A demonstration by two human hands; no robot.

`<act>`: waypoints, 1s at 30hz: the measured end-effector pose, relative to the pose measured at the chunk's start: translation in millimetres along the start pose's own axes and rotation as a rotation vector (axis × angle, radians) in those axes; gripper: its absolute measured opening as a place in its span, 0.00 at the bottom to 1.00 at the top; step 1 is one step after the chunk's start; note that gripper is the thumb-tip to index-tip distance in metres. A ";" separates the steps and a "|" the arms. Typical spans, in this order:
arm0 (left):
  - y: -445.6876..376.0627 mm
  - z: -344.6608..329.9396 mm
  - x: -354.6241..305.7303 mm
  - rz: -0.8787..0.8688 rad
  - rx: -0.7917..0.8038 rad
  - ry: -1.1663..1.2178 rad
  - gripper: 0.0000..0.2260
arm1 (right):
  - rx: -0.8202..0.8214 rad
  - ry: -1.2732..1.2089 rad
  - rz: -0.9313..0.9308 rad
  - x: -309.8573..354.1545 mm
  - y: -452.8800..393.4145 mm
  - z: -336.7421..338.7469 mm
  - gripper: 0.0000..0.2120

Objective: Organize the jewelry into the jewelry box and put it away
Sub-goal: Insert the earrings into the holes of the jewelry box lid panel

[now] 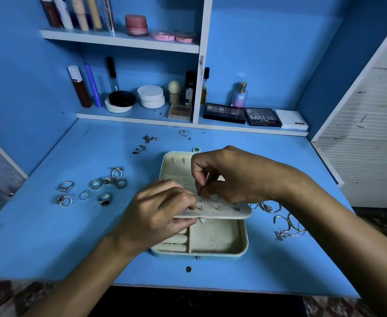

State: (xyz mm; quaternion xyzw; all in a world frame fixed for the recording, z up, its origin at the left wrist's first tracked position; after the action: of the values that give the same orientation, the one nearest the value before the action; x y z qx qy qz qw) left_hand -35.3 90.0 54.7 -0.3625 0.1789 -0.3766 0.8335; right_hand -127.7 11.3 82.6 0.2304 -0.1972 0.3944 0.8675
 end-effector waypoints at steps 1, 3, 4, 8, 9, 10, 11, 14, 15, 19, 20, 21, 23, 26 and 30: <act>0.0 0.1 0.0 0.001 -0.001 0.001 0.11 | -0.004 0.002 0.003 0.4 -0.1 0.0 0.13; 0.1 0.4 -0.4 0.000 -0.004 0.000 0.11 | -0.006 0.006 0.004 0.9 -0.1 -0.1 0.13; 0.0 0.6 -0.7 -0.002 -0.006 -0.001 0.11 | -0.007 0.006 0.004 1.1 0.0 -0.1 0.13; -0.3 1.1 -1.7 -0.008 -0.008 0.000 0.14 | -0.009 0.021 0.013 3.3 0.7 -0.5 0.14; -0.2 1.4 -1.8 -0.009 -0.008 0.002 0.14 | -0.011 0.028 0.016 4.0 0.5 -0.7 0.14; -0.2 1.6 -1.9 -0.010 -0.007 0.005 0.14 | -0.013 0.036 0.016 4.4 0.4 -0.9 0.14; 0.0 1.9 -1.9 -0.010 -0.007 0.007 0.13 | -0.015 0.043 0.015 4.8 0.4 -1.1 0.15; -0.5 2.4 -2.8 -0.011 -0.009 0.013 0.13 | -0.017 0.071 0.019 6.8 0.7 -1.4 0.17; -0.8 2.8 -3.0 -0.012 -0.011 0.016 0.13 | -0.017 0.081 0.021 7.6 0.7 -1.5 0.17; -1.7 3.8 -3.5 -0.013 -0.019 0.029 0.16 | -0.019 0.089 0.018 8.0 0.4 -2.0 0.17; -1.4 3.9 -3.5 -0.014 -0.020 0.029 0.16 | -0.020 0.091 0.018 8.0 0.1 -2.3 0.17; -1.1 3.9 -3.5 -0.015 -0.021 0.028 0.16 | -0.018 0.095 0.017 8.0 -0.3 -2.7 0.17; -0.6 4.0 -3.3 -0.016 -0.021 0.028 0.16 | -0.008 0.100 0.010 7.6 -0.9 -3.9 0.16; -0.9 4.0 -3.5 -0.018 -0.019 0.034 0.16 | 0.012 0.104 0.000 7.0 -1.0 -4.7 0.15; -3.0 5.0 -4.2 -0.009 -0.031 0.040 0.16 | 0.000 0.075 0.008 7.5 1.8 -1.7 0.12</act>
State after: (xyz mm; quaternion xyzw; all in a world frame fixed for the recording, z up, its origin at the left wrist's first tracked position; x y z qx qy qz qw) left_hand -36.6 94.2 60.4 -0.3686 0.1997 -0.3845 0.8224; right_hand -124.2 17.8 85.5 0.2147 -0.1655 0.4060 0.8727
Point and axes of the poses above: each hand's wrist, its own y-axis away from the middle knuckle, its own z-axis out of the back of the hand, x = y × z, the point moved 8 cm from there along -y, towards the middle knuckle, and after that the axes turned 7 degrees about x, right-handed, at the moved point
